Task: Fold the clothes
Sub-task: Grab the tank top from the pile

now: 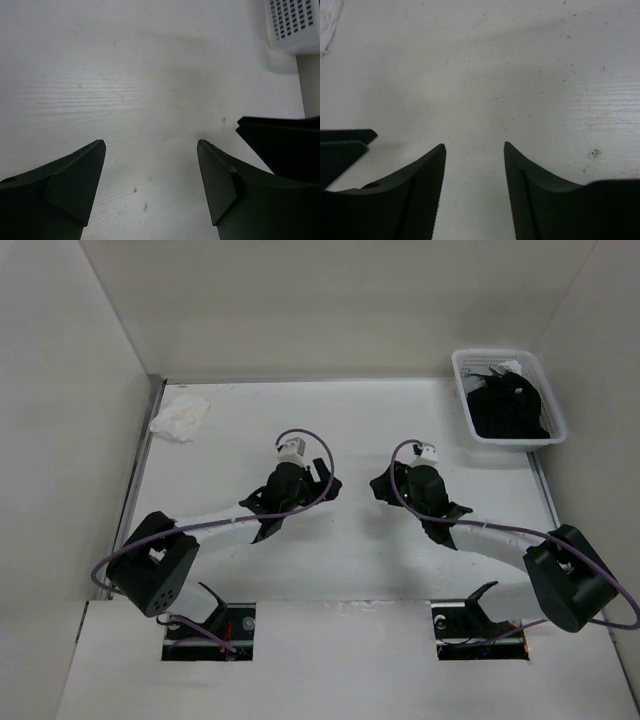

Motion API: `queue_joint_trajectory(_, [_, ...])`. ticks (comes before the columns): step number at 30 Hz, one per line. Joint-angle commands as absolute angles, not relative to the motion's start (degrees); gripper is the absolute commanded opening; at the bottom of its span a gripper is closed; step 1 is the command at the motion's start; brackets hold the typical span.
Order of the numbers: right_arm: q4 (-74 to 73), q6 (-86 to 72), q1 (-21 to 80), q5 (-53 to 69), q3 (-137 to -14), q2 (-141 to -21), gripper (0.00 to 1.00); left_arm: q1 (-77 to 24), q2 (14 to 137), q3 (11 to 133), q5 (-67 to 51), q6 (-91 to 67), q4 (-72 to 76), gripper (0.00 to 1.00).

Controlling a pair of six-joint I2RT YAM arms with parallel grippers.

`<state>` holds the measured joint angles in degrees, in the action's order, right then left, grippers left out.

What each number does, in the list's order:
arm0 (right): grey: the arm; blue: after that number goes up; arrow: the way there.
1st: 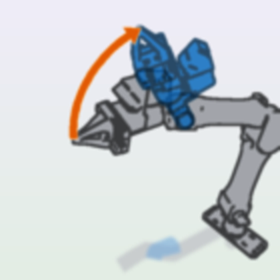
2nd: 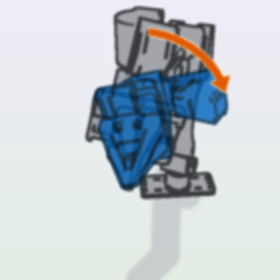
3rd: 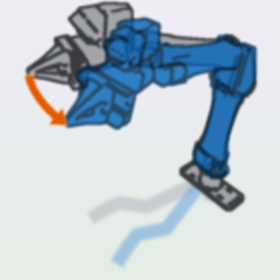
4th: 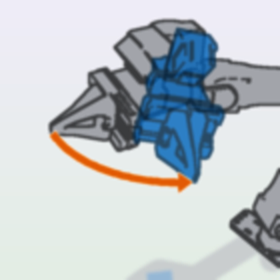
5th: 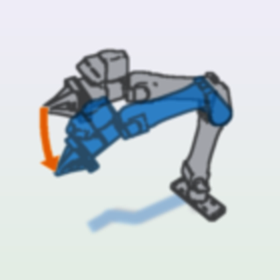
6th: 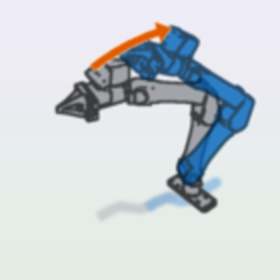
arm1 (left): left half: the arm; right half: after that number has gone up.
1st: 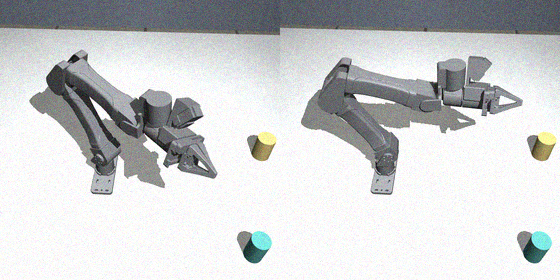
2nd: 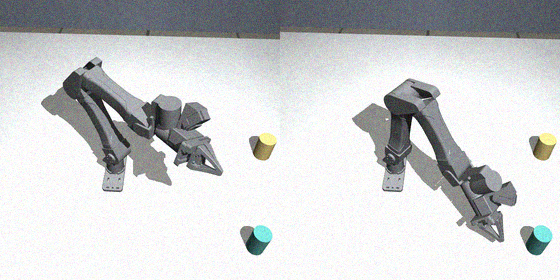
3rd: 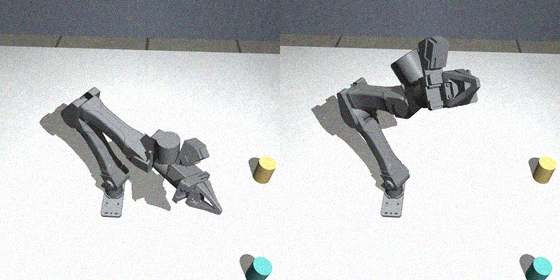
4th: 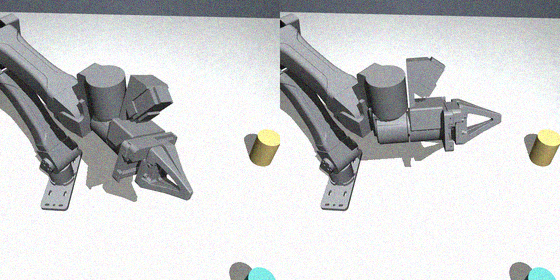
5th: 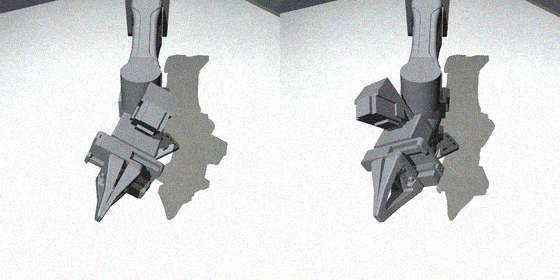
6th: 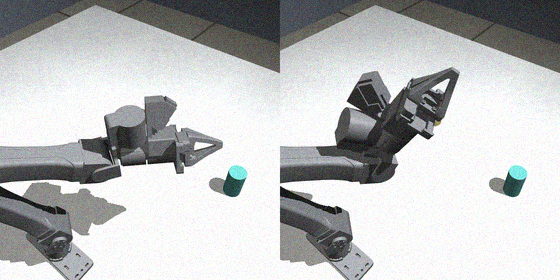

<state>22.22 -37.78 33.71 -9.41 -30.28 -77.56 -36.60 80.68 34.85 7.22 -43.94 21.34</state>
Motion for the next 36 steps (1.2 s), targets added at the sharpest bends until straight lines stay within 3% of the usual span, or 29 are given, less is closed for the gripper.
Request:
queue_joint_trajectory(1, [19.5, -36.8, 32.4, -13.0, -32.6, -72.6, 0.47, -42.4, 84.5, 39.4, 3.7, -40.5, 25.4, 0.74])
queue_joint_trajectory(2, [19.1, -36.8, 32.3, -13.2, -32.8, -72.2, 0.45, -43.3, 85.2, 39.7, 3.5, -40.5, 26.0, 0.74])
queue_joint_trajectory(3, [17.3, -37.6, 31.2, -14.9, -34.2, -70.2, 0.26, -44.9, 86.1, 40.1, 2.4, -39.4, 27.1, 0.74])
queue_joint_trajectory(4, [16.3, -37.6, 30.4, -15.5, -35.6, -69.6, 0.18, -46.4, 86.4, 39.7, 2.5, -38.2, 28.3, 0.71])
queue_joint_trajectory(6, [15.1, -37.5, 29.3, -15.5, -37.2, -69.5, 0.12, -47.7, 86.1, 38.9, 3.1, -37.3, 29.4, 0.68])
queue_joint_trajectory(7, [14.3, -37.6, 28.8, -15.5, -38.0, -69.4, 0.09, -48.3, 86.0, 38.6, 3.2, -36.7, 30.3, 0.61])
queue_joint_trajectory(9, [12.4, -37.0, 26.4, -16.0, -41.2, -69.3, 0.04, -49.4, 86.0, 38.3, 3.3, -35.2, 31.5, 0.28])
queue_joint_trajectory(10, [10.9, -36.6, 24.5, -16.6, -43.0, -69.3, 0.02, -49.8, 86.0, 38.6, 3.4, -35.1, 31.3, 0.17])
queue_joint_trajectory(12, [8.1, -36.4, 19.6, -18.5, -46.6, -69.9, 0.01, -50.7, 85.7, 38.6, 3.6, -34.8, 31.4, 0.08])
queue_joint_trajectory(15, [4.9, -36.1, 8.4, -21.6, -53.7, -74.1, 0.01, -52.1, 85.4, 37.9, 5.8, -34.3, 31.9, 0.08])
queue_joint_trajectory(17, [3.0, -36.6, 0.2, -21.7, -59.9, -80.4, 0.04, -52.2, 85.8, 37.8, 6.1, -33.8, 31.9, 0.17])
queue_joint_trajectory(20, [1.9, -35.8, -7.2, -23.3, -68.6, -89.8, 0.18, -51.7, 86.7, 37.6, 5.8, -34.4, 32.6, 0.34])
queue_joint_trajectory(24, [-1.1, -32.8, -13.6, -21.3, -81.6, -102.2, 0.42, -51.5, 87.9, 37.3, 5.0, -35.3, 34.3, 0.48])
queue_joint_trajectory(31, [-4.9, -31.2, -18.7, -18.6, -97.1, -116.3, 0.60, -51.0, 89.6, 37.3, 3.3, -36.5, 35.9, 0.52])
queue_joint_trajectory(36, [-8.5, -32.0, -19.2, -15.2, -105.2, -123.8, 0.62, -49.7, 90.3, 37.4, 2.7, -37.1, 36.4, 0.53])
